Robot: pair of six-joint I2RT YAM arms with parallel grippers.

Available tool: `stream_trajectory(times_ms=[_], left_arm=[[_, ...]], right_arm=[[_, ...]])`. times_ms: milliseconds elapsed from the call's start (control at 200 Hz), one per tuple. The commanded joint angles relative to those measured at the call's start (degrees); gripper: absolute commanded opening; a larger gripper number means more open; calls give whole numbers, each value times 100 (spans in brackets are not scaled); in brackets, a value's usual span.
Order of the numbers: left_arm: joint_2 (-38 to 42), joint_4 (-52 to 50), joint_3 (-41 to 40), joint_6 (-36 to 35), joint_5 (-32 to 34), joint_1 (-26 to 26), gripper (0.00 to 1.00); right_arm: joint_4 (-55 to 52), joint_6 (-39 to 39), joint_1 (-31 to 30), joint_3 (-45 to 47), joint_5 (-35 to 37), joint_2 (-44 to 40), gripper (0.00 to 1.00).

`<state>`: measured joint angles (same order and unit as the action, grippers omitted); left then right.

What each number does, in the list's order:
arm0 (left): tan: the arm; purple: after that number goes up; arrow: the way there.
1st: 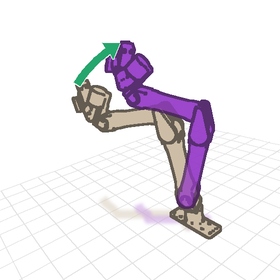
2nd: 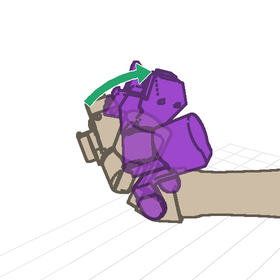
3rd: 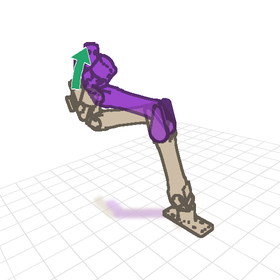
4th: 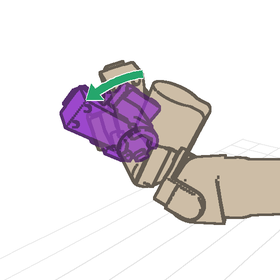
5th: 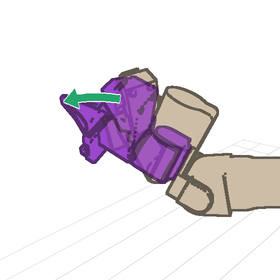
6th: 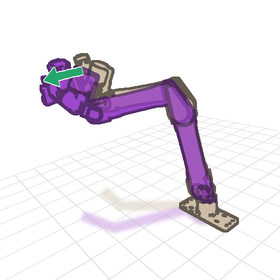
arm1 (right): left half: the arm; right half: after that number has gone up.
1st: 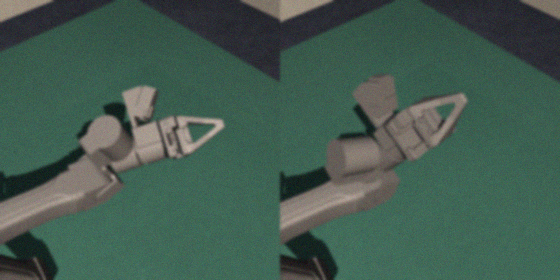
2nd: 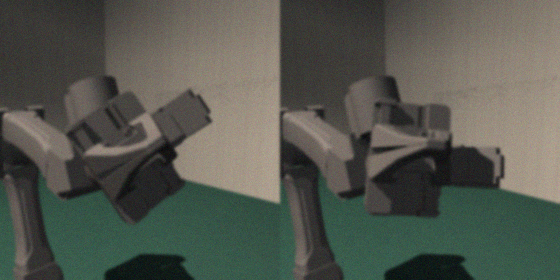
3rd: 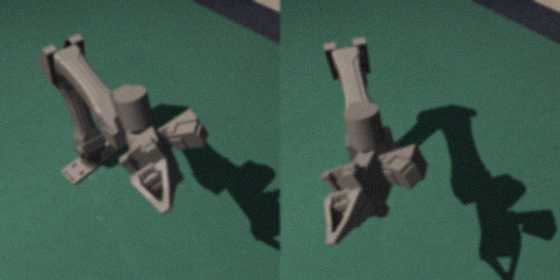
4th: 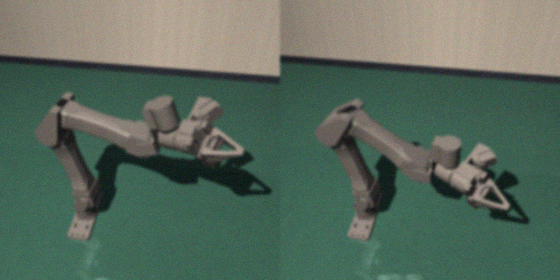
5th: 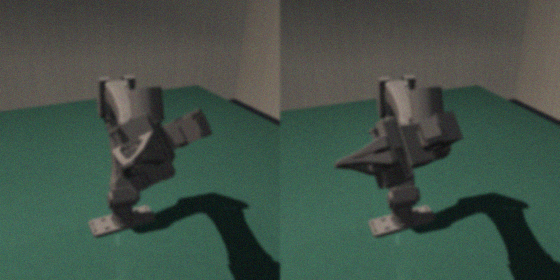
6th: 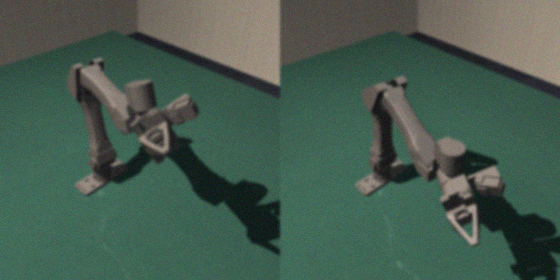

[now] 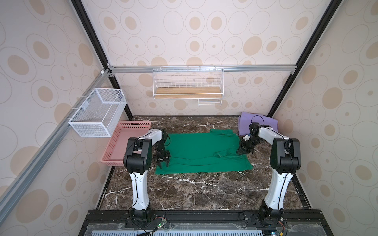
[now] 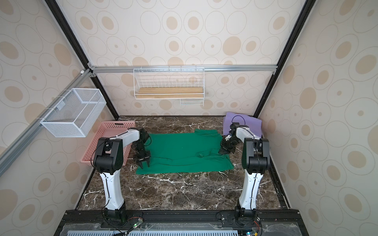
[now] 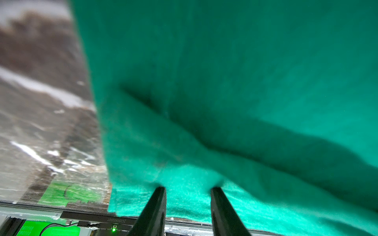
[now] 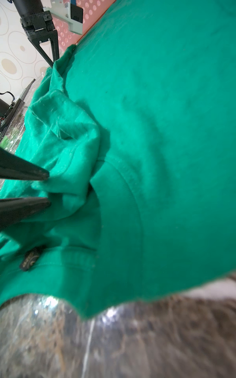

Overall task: Fold and stack t-shirts
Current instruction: Smooth out the T-shirt at the center of the board.

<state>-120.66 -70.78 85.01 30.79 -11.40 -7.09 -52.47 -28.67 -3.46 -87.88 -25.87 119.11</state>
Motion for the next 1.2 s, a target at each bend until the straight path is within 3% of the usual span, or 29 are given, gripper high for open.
stream_trajectory(times_ms=[0, 386, 606, 831, 1047, 1192], left_arm=[[8, -88, 58, -64, 144, 46, 39], [-52, -224, 239, -116, 216, 41, 39], [-80, -260, 314, -117, 223, 48, 39], [-67, -296, 327, -126, 218, 43, 39], [6, -301, 201, -144, 240, 48, 39], [77, -292, 96, -137, 247, 41, 39]], right_arm=[[-73, -31, 3, -147, -75, 188, 21], [52, -174, 2, -390, -221, 348, 3], [-70, -230, 1, -792, -265, 446, 1], [-236, -283, -5, -1336, -383, 819, 6], [-397, -380, -3, -1982, -408, 1206, 19], [-578, -429, 3, -2458, -428, 1408, 21]])
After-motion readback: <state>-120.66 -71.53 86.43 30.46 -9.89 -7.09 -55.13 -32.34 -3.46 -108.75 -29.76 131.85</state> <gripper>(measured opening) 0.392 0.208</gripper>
